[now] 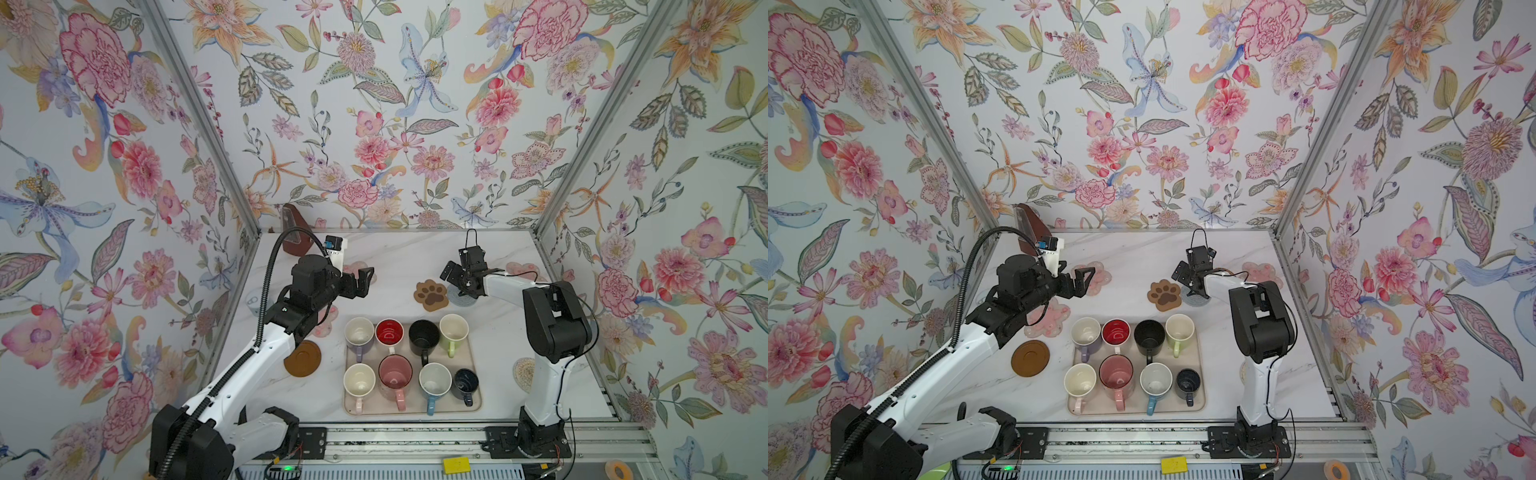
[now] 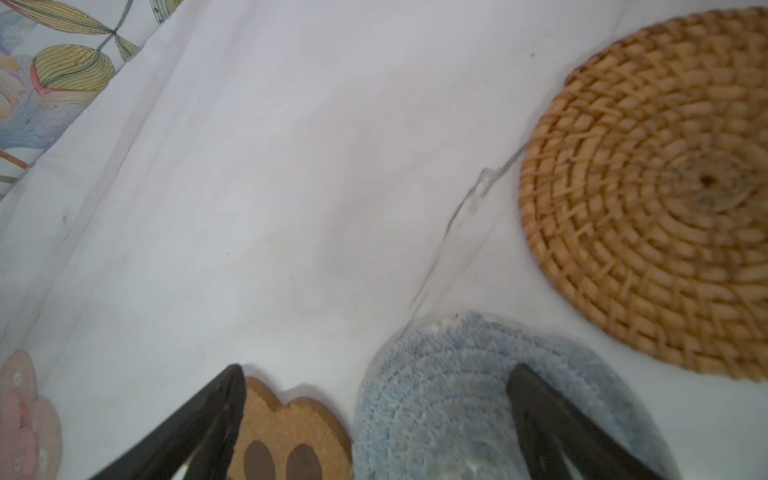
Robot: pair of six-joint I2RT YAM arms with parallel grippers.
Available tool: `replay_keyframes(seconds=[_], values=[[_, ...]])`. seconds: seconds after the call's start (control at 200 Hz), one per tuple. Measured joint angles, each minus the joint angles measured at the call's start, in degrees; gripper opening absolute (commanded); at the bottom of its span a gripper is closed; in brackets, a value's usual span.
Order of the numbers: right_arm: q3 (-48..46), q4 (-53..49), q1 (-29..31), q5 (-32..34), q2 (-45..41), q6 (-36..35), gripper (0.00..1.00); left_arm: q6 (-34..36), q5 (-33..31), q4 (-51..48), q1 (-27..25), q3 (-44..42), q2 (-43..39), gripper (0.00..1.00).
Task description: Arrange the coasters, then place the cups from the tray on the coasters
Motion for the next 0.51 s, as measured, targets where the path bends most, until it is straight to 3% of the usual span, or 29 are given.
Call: replay_keyframes(seconds=[0.505], values=[[7.37,-0.7,-0.83,-1.51,5.14,-1.64,0.99,-0.02,-0.13,0.0,0.0,0.0,0.0,0.99]])
